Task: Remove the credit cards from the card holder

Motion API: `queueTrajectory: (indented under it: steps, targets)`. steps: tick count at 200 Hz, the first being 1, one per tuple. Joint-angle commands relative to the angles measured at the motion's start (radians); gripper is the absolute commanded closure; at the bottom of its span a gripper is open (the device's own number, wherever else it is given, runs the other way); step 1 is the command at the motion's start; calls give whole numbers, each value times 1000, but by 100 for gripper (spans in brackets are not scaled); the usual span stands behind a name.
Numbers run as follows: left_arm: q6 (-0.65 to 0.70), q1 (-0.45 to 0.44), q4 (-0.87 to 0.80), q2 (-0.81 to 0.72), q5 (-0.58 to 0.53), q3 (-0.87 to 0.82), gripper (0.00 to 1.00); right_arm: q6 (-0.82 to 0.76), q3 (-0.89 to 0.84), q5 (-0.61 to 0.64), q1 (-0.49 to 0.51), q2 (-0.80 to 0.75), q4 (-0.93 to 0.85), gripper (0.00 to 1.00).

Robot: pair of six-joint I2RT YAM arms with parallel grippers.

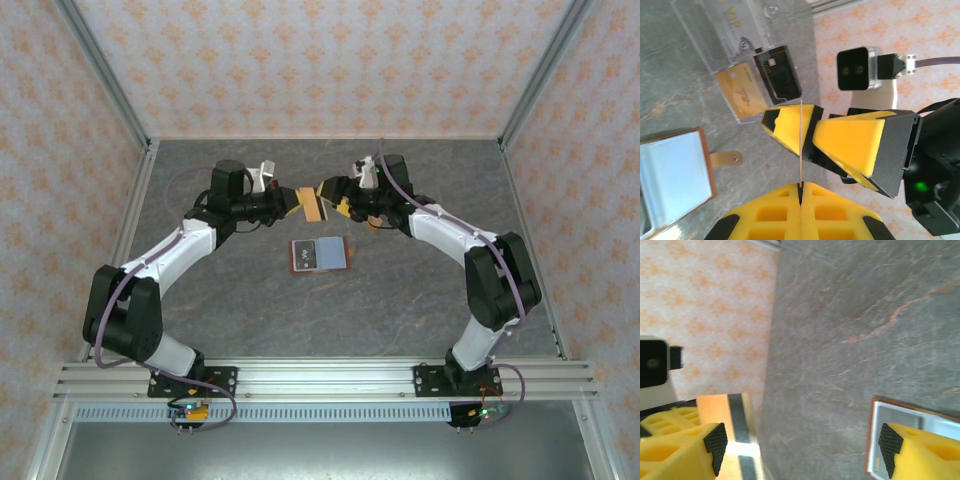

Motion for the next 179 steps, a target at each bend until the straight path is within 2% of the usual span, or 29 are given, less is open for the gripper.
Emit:
queueTrajectory:
  steps: [1, 26, 52, 106, 130, 145, 159, 179]
  targets:
    - [-109, 4, 144, 28, 42, 3, 100, 51, -2, -138, -12, -29, 129, 25]
    - [-158, 4, 209, 30, 43, -8, 100, 83, -8, -205, -19, -31, 200, 37]
    - [-184, 3, 200, 27, 34, -11, 100, 93, -28, -258, -19, -44, 232, 50]
    - [-193, -1, 169, 17, 20, -30, 100, 89, -47, -260, -21, -75, 244, 73]
    - [-180, -11, 130, 9, -15, -35, 100, 35, -22, -245, -22, -86, 159, 83]
    - [-170, -10, 101, 5, -43, -38, 86, -20, -3, -219, -26, -95, 76, 92]
    - [-141, -11, 43, 1, -89, -35, 68, -123, 19, -148, -35, -114, -49, 100]
    - [-67, -10, -83, -6, -192, -20, 45, -293, 3, 31, -45, -176, -154, 100]
